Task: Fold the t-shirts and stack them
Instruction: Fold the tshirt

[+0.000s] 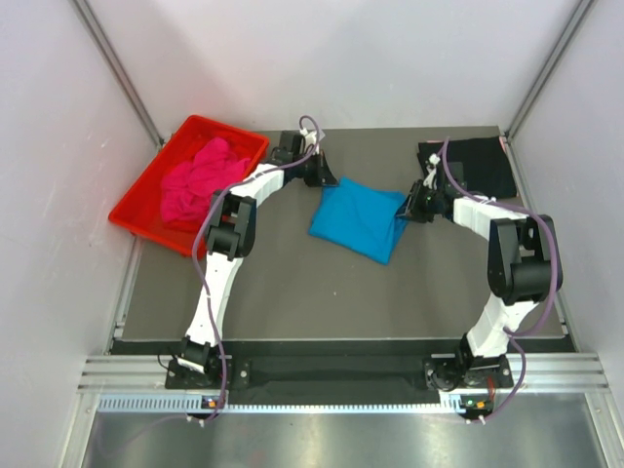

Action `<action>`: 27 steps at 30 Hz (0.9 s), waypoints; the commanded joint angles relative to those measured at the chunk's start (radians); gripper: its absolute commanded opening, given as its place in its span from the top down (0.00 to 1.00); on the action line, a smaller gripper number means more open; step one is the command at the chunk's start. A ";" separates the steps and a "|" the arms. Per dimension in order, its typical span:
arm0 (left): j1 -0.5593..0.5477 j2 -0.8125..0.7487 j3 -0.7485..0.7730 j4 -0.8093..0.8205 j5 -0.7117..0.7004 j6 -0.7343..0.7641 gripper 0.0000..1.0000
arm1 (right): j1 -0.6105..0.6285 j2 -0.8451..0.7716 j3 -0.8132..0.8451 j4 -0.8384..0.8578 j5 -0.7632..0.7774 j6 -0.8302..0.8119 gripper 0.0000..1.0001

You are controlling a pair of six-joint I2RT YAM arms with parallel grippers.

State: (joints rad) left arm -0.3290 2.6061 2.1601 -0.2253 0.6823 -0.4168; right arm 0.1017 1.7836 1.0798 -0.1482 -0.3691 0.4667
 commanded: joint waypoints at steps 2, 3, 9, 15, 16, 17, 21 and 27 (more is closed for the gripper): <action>0.004 0.003 0.033 0.030 -0.056 0.001 1.00 | -0.011 -0.003 -0.011 0.076 -0.022 0.010 0.80; 0.005 0.005 0.033 0.032 -0.056 -0.002 1.00 | -0.011 -0.006 -0.014 0.079 -0.024 0.012 0.84; 0.010 0.008 0.033 0.034 -0.066 -0.008 1.00 | -0.011 -0.035 -0.035 0.093 -0.019 0.032 0.86; 0.013 0.009 0.030 0.033 -0.064 -0.011 1.00 | -0.011 -0.032 -0.041 0.110 -0.001 0.044 0.74; 0.013 0.009 0.030 0.040 -0.063 -0.016 1.00 | -0.011 -0.030 -0.041 0.116 0.002 0.047 0.73; 0.013 0.011 0.030 0.044 -0.060 -0.019 1.00 | -0.011 -0.026 -0.046 0.125 0.001 0.052 0.73; 0.013 0.012 0.030 0.053 -0.056 -0.037 1.00 | -0.011 -0.007 -0.057 0.188 -0.002 0.069 0.74; 0.013 0.009 0.024 0.046 -0.072 -0.037 1.00 | -0.011 0.016 -0.083 0.239 -0.030 0.089 0.87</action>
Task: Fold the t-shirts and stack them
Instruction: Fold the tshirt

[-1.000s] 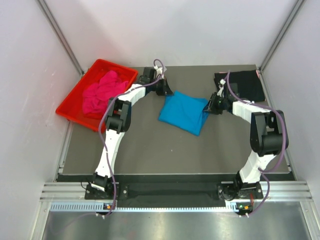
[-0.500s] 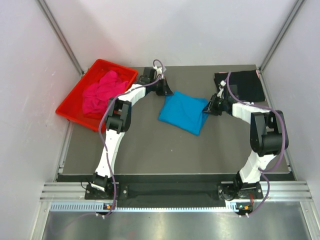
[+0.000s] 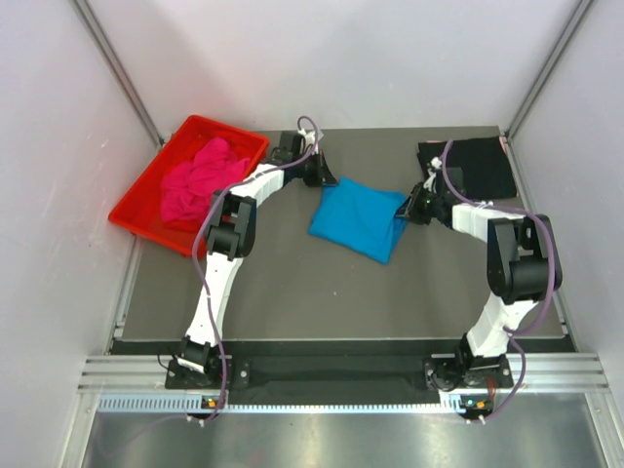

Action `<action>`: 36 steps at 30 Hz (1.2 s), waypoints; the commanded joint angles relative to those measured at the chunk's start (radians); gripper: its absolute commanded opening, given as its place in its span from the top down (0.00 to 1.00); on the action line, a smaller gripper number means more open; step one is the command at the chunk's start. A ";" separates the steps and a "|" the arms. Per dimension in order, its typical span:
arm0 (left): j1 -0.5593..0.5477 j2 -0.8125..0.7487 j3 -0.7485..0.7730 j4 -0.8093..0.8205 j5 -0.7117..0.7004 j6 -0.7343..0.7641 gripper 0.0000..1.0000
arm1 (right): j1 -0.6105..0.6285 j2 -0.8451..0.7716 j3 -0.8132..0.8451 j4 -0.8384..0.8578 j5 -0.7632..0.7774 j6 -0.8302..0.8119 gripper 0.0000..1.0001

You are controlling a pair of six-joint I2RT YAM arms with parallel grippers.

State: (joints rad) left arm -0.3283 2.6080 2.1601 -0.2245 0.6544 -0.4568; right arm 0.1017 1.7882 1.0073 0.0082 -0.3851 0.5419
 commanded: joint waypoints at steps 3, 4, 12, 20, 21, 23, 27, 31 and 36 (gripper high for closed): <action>0.014 0.004 0.017 0.039 -0.079 -0.003 1.00 | -0.016 -0.001 -0.019 0.055 0.026 0.015 1.00; 0.015 0.006 0.017 0.039 -0.085 -0.006 1.00 | -0.019 -0.010 -0.042 0.050 0.050 0.015 1.00; 0.035 0.003 0.012 0.024 -0.107 -0.020 1.00 | -0.037 -0.102 -0.113 0.015 0.109 -0.033 1.00; 0.035 0.003 0.012 0.036 -0.084 -0.033 1.00 | -0.037 -0.127 -0.099 0.079 0.048 -0.002 0.86; 0.035 0.004 0.010 0.037 -0.084 -0.034 1.00 | -0.037 -0.122 -0.090 0.090 0.043 0.003 0.82; 0.035 0.006 0.007 0.042 -0.081 -0.036 1.00 | -0.037 -0.092 -0.075 0.102 0.035 0.012 0.82; 0.035 0.009 0.001 0.050 -0.076 -0.045 1.00 | -0.039 -0.047 -0.050 0.157 0.020 0.035 0.81; 0.035 0.009 0.001 0.054 -0.070 -0.048 1.00 | -0.037 -0.015 -0.038 0.208 0.006 0.055 0.81; 0.035 0.009 0.001 0.057 -0.068 -0.049 1.00 | -0.036 0.019 -0.010 0.219 0.003 0.064 0.82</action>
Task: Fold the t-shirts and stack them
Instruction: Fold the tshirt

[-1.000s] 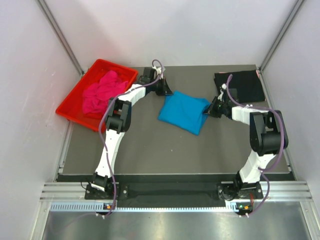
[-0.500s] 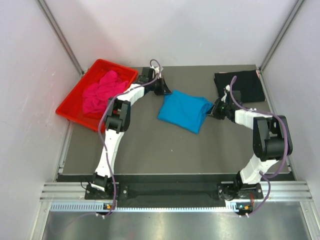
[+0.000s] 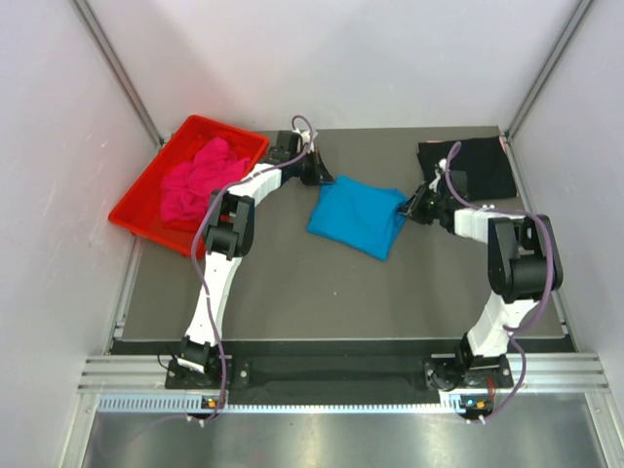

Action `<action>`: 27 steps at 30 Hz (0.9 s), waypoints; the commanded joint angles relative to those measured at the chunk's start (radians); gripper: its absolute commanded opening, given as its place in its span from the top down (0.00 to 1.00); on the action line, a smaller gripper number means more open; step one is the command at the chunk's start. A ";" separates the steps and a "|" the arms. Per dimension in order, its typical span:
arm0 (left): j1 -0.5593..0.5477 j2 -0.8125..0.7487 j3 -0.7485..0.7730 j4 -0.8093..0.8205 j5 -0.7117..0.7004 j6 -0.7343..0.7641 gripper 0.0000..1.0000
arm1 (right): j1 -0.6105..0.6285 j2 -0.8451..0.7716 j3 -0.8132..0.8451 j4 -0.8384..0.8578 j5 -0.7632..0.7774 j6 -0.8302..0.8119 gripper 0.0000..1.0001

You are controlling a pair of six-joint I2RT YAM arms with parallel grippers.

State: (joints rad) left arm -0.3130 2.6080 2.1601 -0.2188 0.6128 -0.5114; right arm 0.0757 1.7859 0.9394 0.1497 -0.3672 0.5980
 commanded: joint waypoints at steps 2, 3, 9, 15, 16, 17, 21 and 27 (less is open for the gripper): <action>0.020 0.009 0.001 0.056 -0.027 0.002 1.00 | -0.010 0.036 0.065 0.082 -0.015 0.008 0.82; 0.020 0.012 0.001 0.058 -0.025 0.001 1.00 | -0.010 0.041 0.068 0.085 -0.016 0.009 0.81; 0.020 0.011 -0.003 0.059 -0.024 -0.001 1.00 | -0.011 0.070 0.084 0.108 -0.030 0.022 0.77; 0.020 0.015 -0.005 0.059 -0.027 -0.001 1.00 | -0.010 0.089 0.082 0.128 -0.033 0.033 0.76; 0.020 0.015 -0.005 0.061 -0.027 -0.003 1.00 | -0.011 0.089 0.082 0.132 -0.041 0.034 0.77; 0.020 0.017 -0.005 0.061 -0.025 -0.003 1.00 | -0.010 0.093 0.081 0.145 -0.042 0.033 0.78; 0.020 0.015 -0.008 0.061 -0.031 -0.003 1.00 | -0.011 0.105 0.079 0.149 -0.044 0.029 0.94; 0.022 0.011 -0.014 0.045 -0.071 -0.006 1.00 | -0.024 0.070 0.021 0.152 -0.001 0.014 1.00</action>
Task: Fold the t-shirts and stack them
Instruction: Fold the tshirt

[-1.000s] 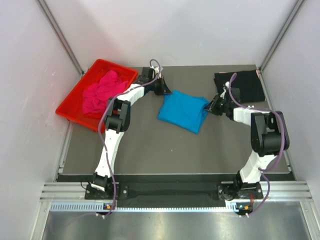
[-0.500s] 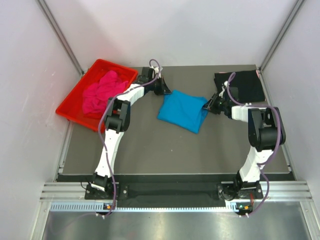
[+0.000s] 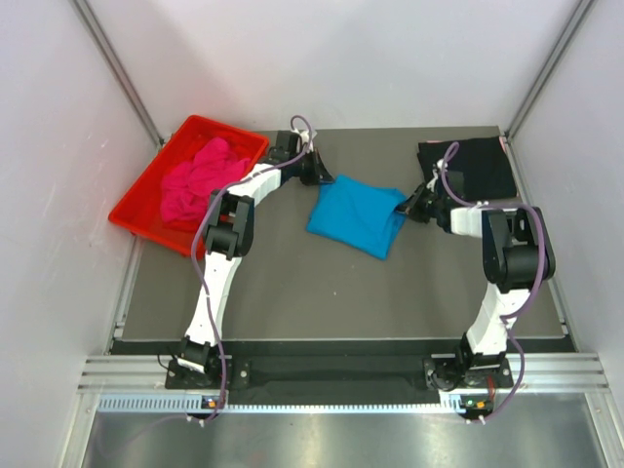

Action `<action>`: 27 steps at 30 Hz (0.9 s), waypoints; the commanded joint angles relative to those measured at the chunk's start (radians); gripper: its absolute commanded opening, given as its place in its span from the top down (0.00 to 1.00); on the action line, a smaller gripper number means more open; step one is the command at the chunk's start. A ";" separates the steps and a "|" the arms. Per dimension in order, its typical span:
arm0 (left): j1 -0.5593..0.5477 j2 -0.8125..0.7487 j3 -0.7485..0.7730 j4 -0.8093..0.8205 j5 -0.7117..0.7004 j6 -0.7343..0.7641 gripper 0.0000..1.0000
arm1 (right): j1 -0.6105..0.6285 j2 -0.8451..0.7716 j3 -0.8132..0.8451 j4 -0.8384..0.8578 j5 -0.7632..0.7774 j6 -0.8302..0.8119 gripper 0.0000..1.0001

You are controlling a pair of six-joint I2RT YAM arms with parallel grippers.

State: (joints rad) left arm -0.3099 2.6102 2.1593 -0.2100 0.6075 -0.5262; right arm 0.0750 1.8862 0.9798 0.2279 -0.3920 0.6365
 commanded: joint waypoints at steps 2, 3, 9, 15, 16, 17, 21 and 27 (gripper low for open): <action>0.023 0.008 -0.013 0.032 -0.081 0.005 1.00 | -0.032 -0.048 -0.036 0.074 0.036 -0.035 1.00; 0.023 0.010 -0.015 0.032 -0.080 0.003 1.00 | -0.035 -0.052 -0.046 0.074 0.038 -0.040 1.00; 0.026 0.011 -0.013 0.027 -0.083 0.008 1.00 | -0.041 -0.061 -0.059 0.102 0.022 -0.040 1.00; 0.029 0.014 -0.012 0.015 -0.103 0.017 1.00 | -0.047 -0.085 -0.085 0.133 0.004 -0.032 1.00; 0.031 0.013 -0.013 0.017 -0.104 0.018 1.00 | -0.052 -0.094 -0.090 0.137 0.004 -0.031 1.00; 0.032 0.016 -0.012 0.015 -0.104 0.018 1.00 | -0.055 -0.099 -0.101 0.146 0.002 -0.029 1.00; 0.032 0.016 -0.012 0.018 -0.114 0.015 1.00 | -0.064 -0.107 -0.119 0.168 -0.002 -0.017 1.00; 0.034 0.014 -0.007 0.015 -0.130 0.014 1.00 | -0.066 -0.121 -0.145 0.180 0.002 -0.011 1.00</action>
State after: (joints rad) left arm -0.3088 2.6099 2.1563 -0.2096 0.5861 -0.5346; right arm 0.0254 1.8126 0.8410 0.3321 -0.3931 0.6331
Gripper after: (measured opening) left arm 0.012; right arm 0.005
